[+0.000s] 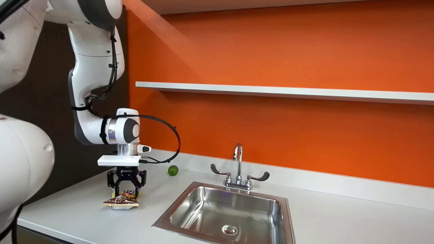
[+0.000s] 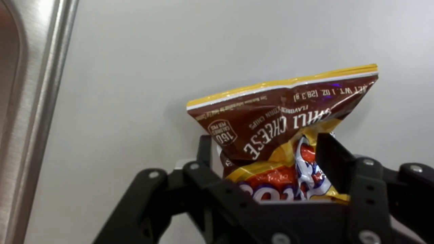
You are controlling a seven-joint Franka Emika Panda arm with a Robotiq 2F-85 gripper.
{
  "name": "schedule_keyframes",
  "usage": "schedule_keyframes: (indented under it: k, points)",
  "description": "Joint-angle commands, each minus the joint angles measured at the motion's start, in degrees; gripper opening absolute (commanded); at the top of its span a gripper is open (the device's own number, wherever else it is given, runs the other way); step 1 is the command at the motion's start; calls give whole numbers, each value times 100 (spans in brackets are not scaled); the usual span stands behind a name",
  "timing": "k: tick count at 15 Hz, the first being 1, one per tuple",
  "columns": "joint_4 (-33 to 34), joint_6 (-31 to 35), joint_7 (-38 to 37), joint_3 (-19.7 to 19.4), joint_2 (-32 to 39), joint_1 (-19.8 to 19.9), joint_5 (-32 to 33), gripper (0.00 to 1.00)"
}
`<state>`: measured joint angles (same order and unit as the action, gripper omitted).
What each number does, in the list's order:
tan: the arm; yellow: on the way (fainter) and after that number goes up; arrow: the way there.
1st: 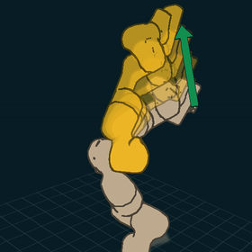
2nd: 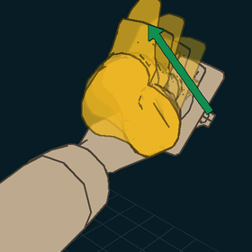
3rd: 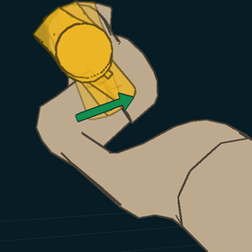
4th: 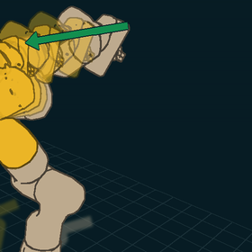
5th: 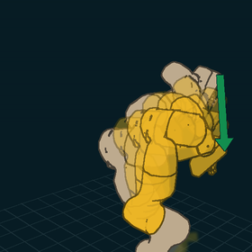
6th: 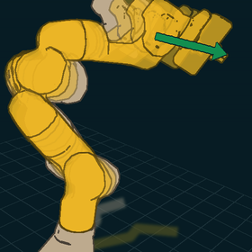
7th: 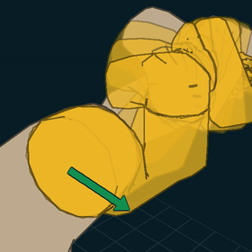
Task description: Put the packet on the first bottom shelf
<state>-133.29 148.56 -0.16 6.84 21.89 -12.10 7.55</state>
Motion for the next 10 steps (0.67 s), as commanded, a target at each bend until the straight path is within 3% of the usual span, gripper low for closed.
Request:
schedule_keyframes:
  k: [1, 7, 10]
  points:
    - [112, -147, -141, -41, 33, -57, 97, 49]
    - [102, -203, -108, -31, 46, -27, 62, 2]
    - [87, -217, -121, -44, 35, -25, 65, 0]
